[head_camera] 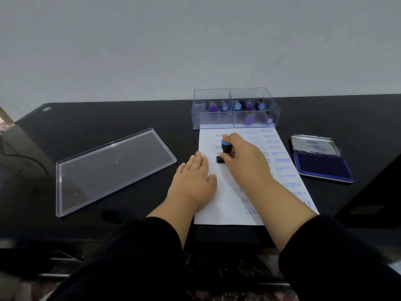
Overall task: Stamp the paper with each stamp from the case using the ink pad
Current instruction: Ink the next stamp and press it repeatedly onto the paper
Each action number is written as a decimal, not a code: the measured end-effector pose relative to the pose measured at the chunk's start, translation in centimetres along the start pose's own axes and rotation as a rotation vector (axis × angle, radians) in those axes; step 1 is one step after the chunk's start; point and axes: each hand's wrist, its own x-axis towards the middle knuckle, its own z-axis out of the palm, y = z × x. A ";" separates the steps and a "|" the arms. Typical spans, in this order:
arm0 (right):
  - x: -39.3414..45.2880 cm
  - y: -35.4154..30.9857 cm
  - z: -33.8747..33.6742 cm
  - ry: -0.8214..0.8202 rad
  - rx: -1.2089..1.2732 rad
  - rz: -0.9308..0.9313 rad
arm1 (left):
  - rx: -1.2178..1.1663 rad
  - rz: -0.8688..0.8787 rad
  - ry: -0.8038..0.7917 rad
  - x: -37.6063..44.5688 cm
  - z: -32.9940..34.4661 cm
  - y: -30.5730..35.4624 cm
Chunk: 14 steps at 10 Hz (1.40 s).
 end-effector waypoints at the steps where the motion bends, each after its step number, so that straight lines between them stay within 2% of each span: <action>1: 0.0 0.0 0.0 -0.004 0.018 -0.003 | -0.006 0.001 0.002 -0.1 0.0 0.0; 6: 0.5 1.9 -3.6 0.204 0.405 0.198 | -0.013 -0.009 0.003 -0.2 -0.1 0.1; 14: -0.7 3.0 -4.6 0.181 0.425 0.244 | -0.010 -0.014 0.017 -0.3 0.1 0.0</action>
